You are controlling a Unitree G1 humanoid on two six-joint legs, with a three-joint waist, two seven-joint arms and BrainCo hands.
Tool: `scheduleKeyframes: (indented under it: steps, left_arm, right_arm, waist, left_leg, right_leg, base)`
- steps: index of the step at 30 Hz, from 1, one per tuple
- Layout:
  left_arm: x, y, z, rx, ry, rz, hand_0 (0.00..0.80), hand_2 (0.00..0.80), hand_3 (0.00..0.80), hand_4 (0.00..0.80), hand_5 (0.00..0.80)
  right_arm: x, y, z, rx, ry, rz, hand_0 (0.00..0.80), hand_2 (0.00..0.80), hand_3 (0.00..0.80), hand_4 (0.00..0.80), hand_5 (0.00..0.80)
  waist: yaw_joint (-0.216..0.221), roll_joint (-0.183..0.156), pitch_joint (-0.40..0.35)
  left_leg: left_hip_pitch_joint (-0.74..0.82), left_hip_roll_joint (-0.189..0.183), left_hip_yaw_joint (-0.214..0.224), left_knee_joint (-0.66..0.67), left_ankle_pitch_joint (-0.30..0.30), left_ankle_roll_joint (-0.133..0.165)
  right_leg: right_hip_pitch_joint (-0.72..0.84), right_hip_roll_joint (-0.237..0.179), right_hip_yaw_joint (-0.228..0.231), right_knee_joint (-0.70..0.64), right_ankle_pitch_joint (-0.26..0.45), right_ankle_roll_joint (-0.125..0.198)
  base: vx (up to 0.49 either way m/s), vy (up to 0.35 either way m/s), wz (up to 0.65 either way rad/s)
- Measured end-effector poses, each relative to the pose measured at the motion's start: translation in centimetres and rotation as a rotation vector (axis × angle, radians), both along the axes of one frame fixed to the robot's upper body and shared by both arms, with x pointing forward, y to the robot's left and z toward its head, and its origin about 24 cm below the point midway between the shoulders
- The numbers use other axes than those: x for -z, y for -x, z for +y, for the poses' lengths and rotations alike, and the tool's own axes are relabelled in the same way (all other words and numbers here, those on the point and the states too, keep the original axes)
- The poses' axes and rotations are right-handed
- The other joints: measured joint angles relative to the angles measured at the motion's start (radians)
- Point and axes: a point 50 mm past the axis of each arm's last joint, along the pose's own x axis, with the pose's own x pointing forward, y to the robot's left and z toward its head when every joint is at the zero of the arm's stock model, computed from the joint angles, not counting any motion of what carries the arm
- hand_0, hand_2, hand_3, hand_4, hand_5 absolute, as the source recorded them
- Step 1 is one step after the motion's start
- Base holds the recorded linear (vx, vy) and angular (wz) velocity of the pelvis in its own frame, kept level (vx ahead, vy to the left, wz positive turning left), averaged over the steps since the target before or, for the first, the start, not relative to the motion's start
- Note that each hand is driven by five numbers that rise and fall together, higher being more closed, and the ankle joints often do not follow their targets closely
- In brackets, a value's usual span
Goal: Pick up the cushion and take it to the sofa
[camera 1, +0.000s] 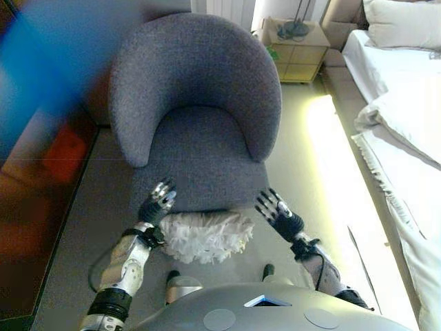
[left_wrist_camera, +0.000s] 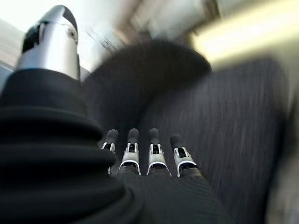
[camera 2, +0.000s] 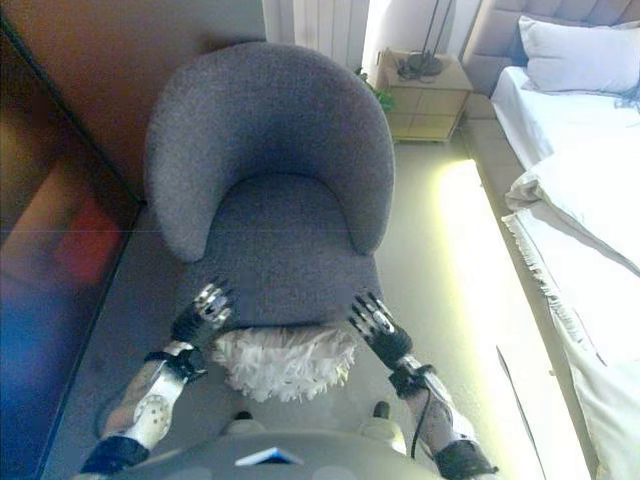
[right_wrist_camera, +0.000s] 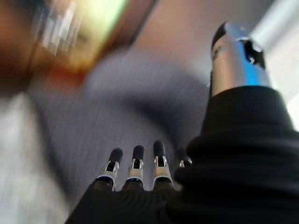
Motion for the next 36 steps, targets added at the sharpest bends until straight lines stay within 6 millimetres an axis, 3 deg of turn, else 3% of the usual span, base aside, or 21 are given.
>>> scheduleKeyframes:
  steps: [2,3,7,10,13,15,16,20,22,29,36]
  left_arm:
    - [0.2,0.0,0.7,-0.044,-0.078,0.02,0.0,0.0,0.0,0.0,0.0]
    - [0.5,-0.6,1.0,-0.056,-0.161,0.044,0.0,0.0,0.0,0.0,0.0]
    - [-0.6,-3.9,-0.4,-0.04,-0.23,-0.037,0.0,0.0,0.0,0.0,0.0]
    - [-3.4,-7.9,-1.7,-0.036,-0.252,-0.185,0.0,0.0,0.0,0.0,0.0]
    - [-6.4,-10.8,-2.4,-0.046,-0.251,-0.306,0.0,0.0,0.0,0.0,0.0]
    - [-8.3,-12.3,-2.8,-0.037,-0.251,-0.377,0.0,0.0,0.0,0.0,0.0]
    - [-9.4,-13.1,-3.1,-0.026,-0.253,-0.415,0.0,0.0,0.0,0.0,0.0]
    - [-11.5,-15.1,-5.1,0.015,-0.263,-0.479,0.0,0.0,0.0,0.0,0.0]
    - [-12.5,-15.8,-5.6,0.004,-0.261,-0.504,0.0,0.0,0.0,0.0,0.0]
    - [-15.3,-17.2,-6.3,-0.084,-0.29,-0.591,0.0,0.0,0.0,0.0,0.0]
    - [-16.0,-17.2,-6.0,-0.125,-0.385,-0.622,0.0,0.0,0.0,0.0,0.0]
  right_arm:
    - [-0.1,-0.3,-0.9,0.01,0.096,-0.007,0.0,0.0,0.0,0.0,0.0]
    - [-0.4,-1.7,-1.3,-0.005,0.201,-0.029,0.0,0.0,0.0,0.0,0.0]
    - [-2.8,-6.7,-1.2,-0.039,0.344,-0.165,0.0,0.0,0.0,0.0,0.0]
    - [-6.4,-11.2,-0.5,-0.064,0.4,-0.316,0.0,0.0,0.0,0.0,0.0]
    - [-9.2,-14.0,0.2,-0.042,0.43,-0.416,0.0,0.0,0.0,0.0,0.0]
    - [-10.6,-15.1,0.6,-0.031,0.447,-0.455,0.0,0.0,0.0,0.0,0.0]
    - [-11.3,-15.8,0.8,-0.03,0.458,-0.477,0.0,0.0,0.0,0.0,0.0]
    - [-14.6,-18.9,1.8,-0.013,0.525,-0.559,0.0,0.0,0.0,0.0,0.0]
    - [-16.3,-19.8,2.3,0.004,0.549,-0.608,0.0,0.0,0.0,0.0,0.0]
    - [-20.4,-21.7,3.6,0.025,0.728,-0.727,0.0,0.0,0.0,0.0,0.0]
    - [-21.8,-22.6,2.8,0.071,1.019,-0.746,0.0,0.0,0.0,0.0,0.0]
  waist:
    - [0.001,0.0,0.013]
    - [0.0,-0.003,0.041]
    - [-0.002,0.013,0.162]
    - [-0.005,0.023,0.283]
    - [-0.009,0.023,0.357]
    - [-0.007,0.021,0.382]
    - [-0.008,0.018,0.406]
    - [-0.012,0.019,0.448]
    - [-0.034,0.017,0.471]
    - [-0.026,0.011,0.492]
    - [-0.026,0.01,0.492]
  left_leg:
    - [-0.037,0.005,-0.011,0.029,-0.003,-0.004]
    - [-0.1,0.015,-0.022,0.089,-0.009,-0.011]
    - [-0.305,0.034,-0.029,0.25,-0.03,-0.01]
    - [-0.518,0.035,-0.058,0.443,-0.078,0.007]
    - [-0.665,0.033,-0.08,0.56,-0.105,0.023]
    - [-0.763,0.035,-0.088,0.621,-0.106,0.029]
    - [-0.799,0.019,-0.104,0.652,-0.108,0.025]
    - [-0.931,0.002,-0.15,0.697,-0.107,0.028]
    - [-0.979,-0.008,-0.161,0.716,-0.105,0.029]
    - [-1.116,-0.021,-0.182,0.839,-0.149,0.016]
    - [-1.208,-0.035,-0.212,0.937,-0.182,0.009]
  right_leg:
    - [-0.018,0.004,-0.004,0.001,0.001,-0.006]
    - [-0.065,0.014,-0.005,0.021,0.011,-0.014]
    - [-0.243,0.022,0.001,0.132,0.02,-0.035]
    - [-0.452,0.01,0.024,0.296,-0.004,-0.049]
    - [-0.584,-0.008,0.029,0.379,-0.015,-0.042]
    - [-0.708,-0.023,0.036,0.57,-0.092,-0.057]
    - [-0.756,-0.03,0.043,0.624,-0.128,-0.058]
    - [-0.879,-0.023,0.047,0.647,-0.125,-0.066]
    - [-0.918,-0.027,0.053,0.668,-0.12,-0.062]
    - [-1.067,-0.03,0.086,0.804,-0.153,-0.061]
    - [-1.162,-0.042,0.099,0.925,-0.207,-0.064]
  base:
    - [-0.142,-0.083,0.1]
    - [-0.273,-0.036,0.09]
    - [-0.354,0.015,-0.05]
    - [-0.251,0.017,-0.14]
    - [-0.267,0.006,-0.08]
    - [-0.183,-0.003,0.1]
    - [-0.182,-0.011,0.18]
    - [-0.167,-0.02,-0.06]
    - [-0.08,-0.021,0.14]
    - [-0.002,-0.03,0.01]
    - [0.009,-0.026,0.06]
